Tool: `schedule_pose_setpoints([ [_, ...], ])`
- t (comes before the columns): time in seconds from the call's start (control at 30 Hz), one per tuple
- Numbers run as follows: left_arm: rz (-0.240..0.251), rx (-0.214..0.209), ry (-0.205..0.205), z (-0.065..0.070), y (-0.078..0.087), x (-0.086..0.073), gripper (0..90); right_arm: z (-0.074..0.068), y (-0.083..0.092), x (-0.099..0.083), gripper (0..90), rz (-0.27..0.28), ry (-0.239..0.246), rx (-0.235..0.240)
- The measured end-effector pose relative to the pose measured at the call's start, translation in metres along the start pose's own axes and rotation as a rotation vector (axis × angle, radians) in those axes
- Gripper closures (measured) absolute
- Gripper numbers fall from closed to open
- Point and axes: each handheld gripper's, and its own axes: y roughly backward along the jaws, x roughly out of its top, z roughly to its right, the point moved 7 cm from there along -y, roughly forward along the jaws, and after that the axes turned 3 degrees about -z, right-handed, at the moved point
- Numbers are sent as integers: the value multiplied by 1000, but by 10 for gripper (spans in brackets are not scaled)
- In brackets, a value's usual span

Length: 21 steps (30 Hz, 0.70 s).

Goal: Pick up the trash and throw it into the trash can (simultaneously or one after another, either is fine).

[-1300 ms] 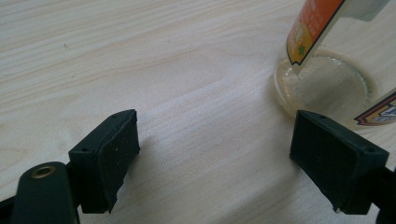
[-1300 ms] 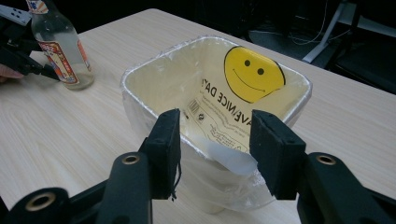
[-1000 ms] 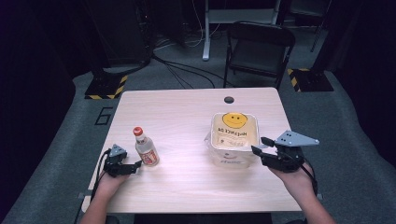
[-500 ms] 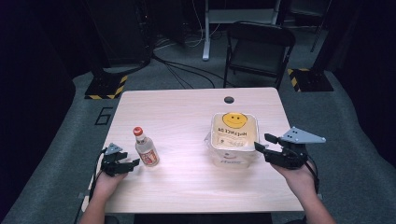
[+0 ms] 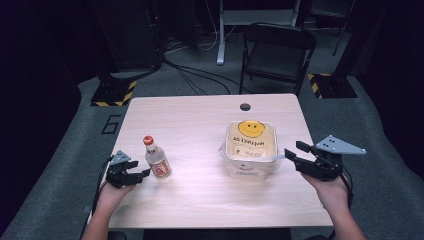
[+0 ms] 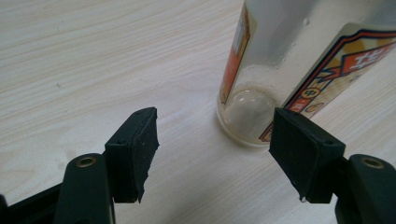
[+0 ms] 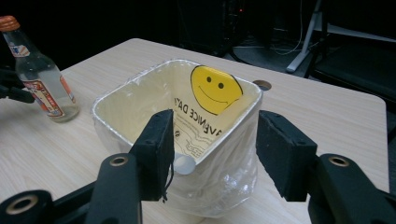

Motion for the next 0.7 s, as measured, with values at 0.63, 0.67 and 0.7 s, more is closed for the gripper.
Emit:
schedule_pose_setpoints([
  [0.63,67,-77,-75,20,35,14,276,27,7,-9,465,1,-25,-103],
  [0.67,70,-75,-89,20,38,15,270,28,7,-10,466,0,-31,-108],
  [0.7,76,-79,-87,21,40,17,269,29,7,-11,465,-2,-32,-112],
])
